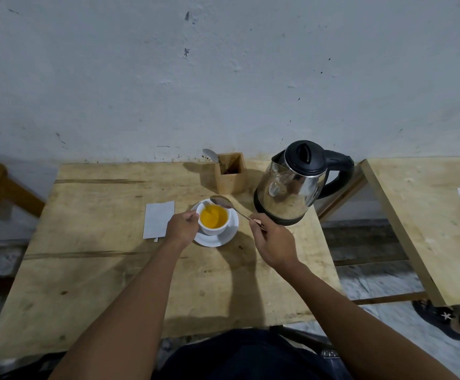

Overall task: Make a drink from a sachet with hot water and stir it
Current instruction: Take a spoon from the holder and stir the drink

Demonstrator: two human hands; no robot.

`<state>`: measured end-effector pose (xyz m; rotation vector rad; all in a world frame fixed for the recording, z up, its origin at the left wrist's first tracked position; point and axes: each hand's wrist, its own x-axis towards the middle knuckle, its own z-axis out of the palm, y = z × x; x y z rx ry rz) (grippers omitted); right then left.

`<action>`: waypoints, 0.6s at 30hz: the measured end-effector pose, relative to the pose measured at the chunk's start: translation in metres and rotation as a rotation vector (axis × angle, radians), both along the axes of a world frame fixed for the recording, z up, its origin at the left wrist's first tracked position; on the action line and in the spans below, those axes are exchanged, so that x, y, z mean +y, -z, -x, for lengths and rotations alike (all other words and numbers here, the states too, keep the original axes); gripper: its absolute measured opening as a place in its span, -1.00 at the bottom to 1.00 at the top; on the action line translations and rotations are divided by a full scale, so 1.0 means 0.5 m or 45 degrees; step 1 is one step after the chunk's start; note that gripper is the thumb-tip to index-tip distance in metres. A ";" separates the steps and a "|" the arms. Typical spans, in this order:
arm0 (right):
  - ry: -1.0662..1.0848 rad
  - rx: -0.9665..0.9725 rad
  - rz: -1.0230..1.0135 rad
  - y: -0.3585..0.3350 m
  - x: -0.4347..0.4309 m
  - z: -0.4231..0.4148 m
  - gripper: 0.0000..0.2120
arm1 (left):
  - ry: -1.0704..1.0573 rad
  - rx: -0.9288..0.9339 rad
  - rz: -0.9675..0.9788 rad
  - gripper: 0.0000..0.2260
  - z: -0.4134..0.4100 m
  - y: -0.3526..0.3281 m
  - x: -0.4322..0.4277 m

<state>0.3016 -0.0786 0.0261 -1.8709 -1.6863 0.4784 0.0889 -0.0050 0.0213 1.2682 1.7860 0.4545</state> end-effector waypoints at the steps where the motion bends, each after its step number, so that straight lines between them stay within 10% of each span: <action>1: 0.030 0.162 0.109 -0.001 0.003 0.002 -0.85 | -0.002 0.000 0.004 -0.66 0.000 0.000 -0.001; 5: 0.143 0.635 0.322 0.015 0.014 0.008 -0.89 | -0.003 -0.003 0.000 -0.66 0.001 0.001 0.000; 18: 0.277 0.947 0.327 -0.007 0.003 0.024 -0.86 | 0.002 -0.020 0.009 -0.66 0.001 0.000 0.000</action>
